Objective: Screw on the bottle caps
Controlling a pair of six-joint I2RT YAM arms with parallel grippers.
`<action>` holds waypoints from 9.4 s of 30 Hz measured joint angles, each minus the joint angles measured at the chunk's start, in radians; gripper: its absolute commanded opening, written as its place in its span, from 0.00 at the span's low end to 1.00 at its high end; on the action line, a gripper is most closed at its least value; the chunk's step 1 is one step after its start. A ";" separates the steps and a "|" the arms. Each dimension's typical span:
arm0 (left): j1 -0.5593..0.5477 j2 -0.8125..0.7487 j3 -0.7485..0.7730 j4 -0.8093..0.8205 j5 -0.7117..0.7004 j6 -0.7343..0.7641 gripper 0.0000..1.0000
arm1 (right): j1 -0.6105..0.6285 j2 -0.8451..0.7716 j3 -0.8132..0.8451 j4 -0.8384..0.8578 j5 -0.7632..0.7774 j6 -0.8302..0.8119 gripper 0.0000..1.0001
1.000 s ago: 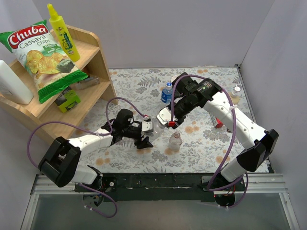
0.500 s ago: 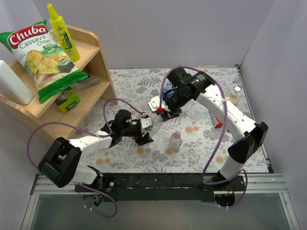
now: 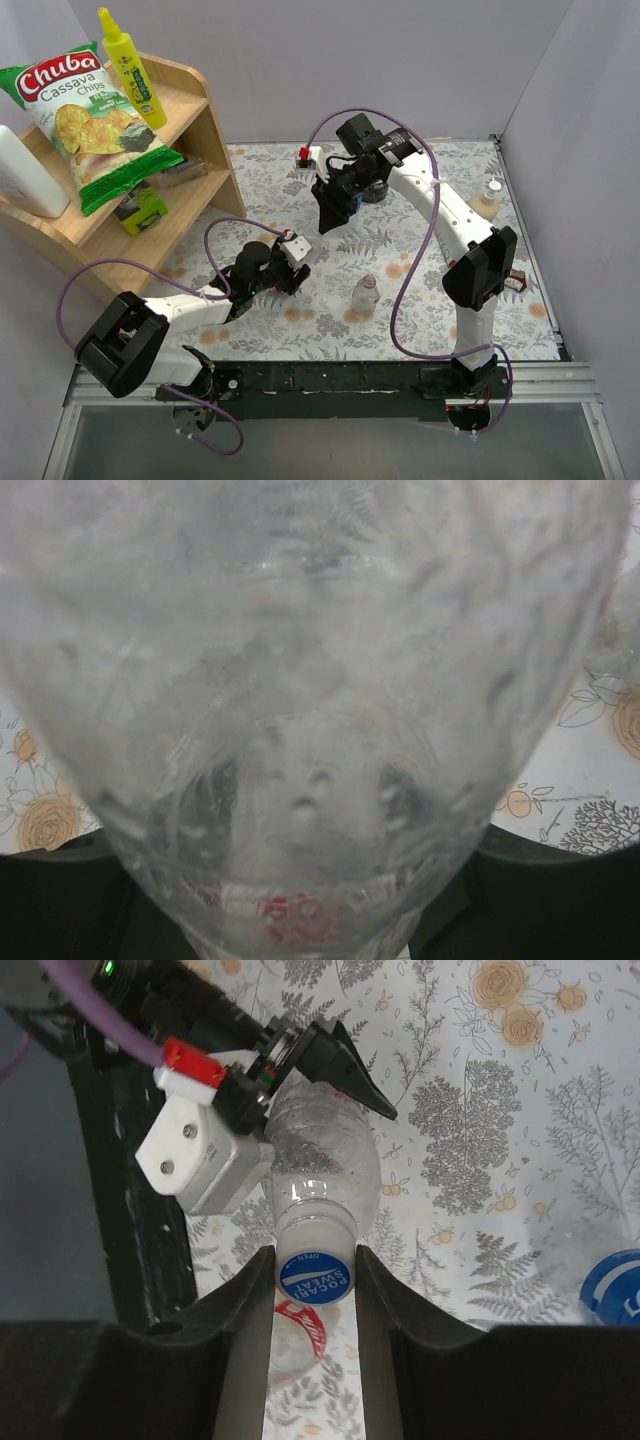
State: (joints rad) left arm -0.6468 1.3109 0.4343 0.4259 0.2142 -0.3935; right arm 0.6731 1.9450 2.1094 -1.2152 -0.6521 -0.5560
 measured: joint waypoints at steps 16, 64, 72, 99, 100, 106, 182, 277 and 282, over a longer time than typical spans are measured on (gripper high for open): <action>0.005 -0.055 0.027 -0.156 0.060 0.026 0.00 | -0.148 -0.027 0.033 0.033 -0.123 0.084 0.91; 0.045 -0.031 0.086 -0.272 0.155 0.122 0.00 | 0.002 -0.048 -0.071 -0.056 0.000 -0.263 0.06; -0.030 0.001 0.079 -0.224 -0.153 0.089 0.00 | -0.101 0.039 -0.090 0.037 -0.124 0.230 0.37; 0.062 0.020 0.363 -0.705 0.472 0.279 0.00 | -0.061 -0.509 -0.449 0.094 -0.265 -0.570 0.86; 0.063 0.026 0.367 -0.719 0.489 0.286 0.00 | -0.045 -0.527 -0.472 0.105 -0.255 -0.603 0.83; 0.063 0.034 0.368 -0.771 0.548 0.328 0.00 | -0.027 -0.542 -0.514 0.147 -0.180 -0.731 0.69; 0.172 0.060 0.497 -0.595 0.760 0.061 0.00 | -0.237 -0.378 -0.860 1.960 -0.657 1.094 0.52; -0.139 -0.020 0.378 -0.299 -0.266 -0.175 0.00 | -0.121 -0.565 -0.797 1.231 0.130 0.761 0.90; 0.101 -0.049 0.380 -0.401 0.105 -0.117 0.00 | -0.249 -0.647 -0.895 1.259 -0.196 0.671 0.84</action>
State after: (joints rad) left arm -0.5453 1.2617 0.8146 0.0250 0.3195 -0.5110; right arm 0.4244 1.2976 1.2148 0.0441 -0.8478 0.1150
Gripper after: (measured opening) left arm 0.564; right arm 0.891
